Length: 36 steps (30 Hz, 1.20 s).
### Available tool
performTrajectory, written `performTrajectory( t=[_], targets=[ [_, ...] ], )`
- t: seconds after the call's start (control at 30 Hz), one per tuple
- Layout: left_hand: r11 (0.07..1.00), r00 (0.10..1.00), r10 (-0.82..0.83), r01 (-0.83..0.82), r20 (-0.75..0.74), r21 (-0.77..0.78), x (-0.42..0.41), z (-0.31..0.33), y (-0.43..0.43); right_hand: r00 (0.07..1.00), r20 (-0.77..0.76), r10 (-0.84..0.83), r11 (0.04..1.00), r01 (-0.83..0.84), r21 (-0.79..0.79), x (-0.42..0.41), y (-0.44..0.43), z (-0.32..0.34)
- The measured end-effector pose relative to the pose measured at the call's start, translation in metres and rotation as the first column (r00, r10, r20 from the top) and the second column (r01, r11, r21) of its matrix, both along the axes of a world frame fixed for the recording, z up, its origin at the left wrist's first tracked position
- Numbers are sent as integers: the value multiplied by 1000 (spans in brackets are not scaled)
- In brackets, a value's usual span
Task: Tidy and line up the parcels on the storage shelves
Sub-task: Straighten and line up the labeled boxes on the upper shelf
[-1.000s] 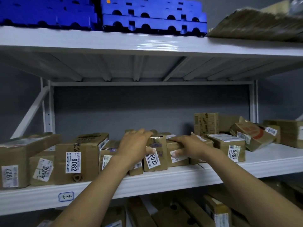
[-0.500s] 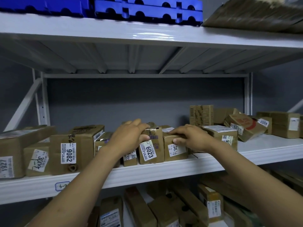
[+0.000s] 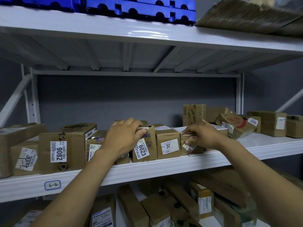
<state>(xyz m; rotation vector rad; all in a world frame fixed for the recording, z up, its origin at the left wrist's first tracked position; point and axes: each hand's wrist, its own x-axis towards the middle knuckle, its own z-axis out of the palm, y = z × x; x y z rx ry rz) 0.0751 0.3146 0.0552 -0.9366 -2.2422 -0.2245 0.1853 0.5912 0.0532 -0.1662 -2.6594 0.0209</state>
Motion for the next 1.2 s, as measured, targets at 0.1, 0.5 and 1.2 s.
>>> performTrajectory(
  t=[0.1, 0.5, 1.2],
  targets=[
    [999, 1000, 28, -29, -11, -15, 4, 0, 3, 999, -40, -16, 1000, 15, -20, 8, -2, 3],
    [999, 979, -8, 15, -206, 32, 24, 6, 23, 895, -260, -362, 929, 326, -173, 34, 43, -10],
    [981, 983, 182, -180, 22, -72, 68, -28, 178, 928, -121, 351, 861, -371, -349, 38, 138, -12]
  ],
)
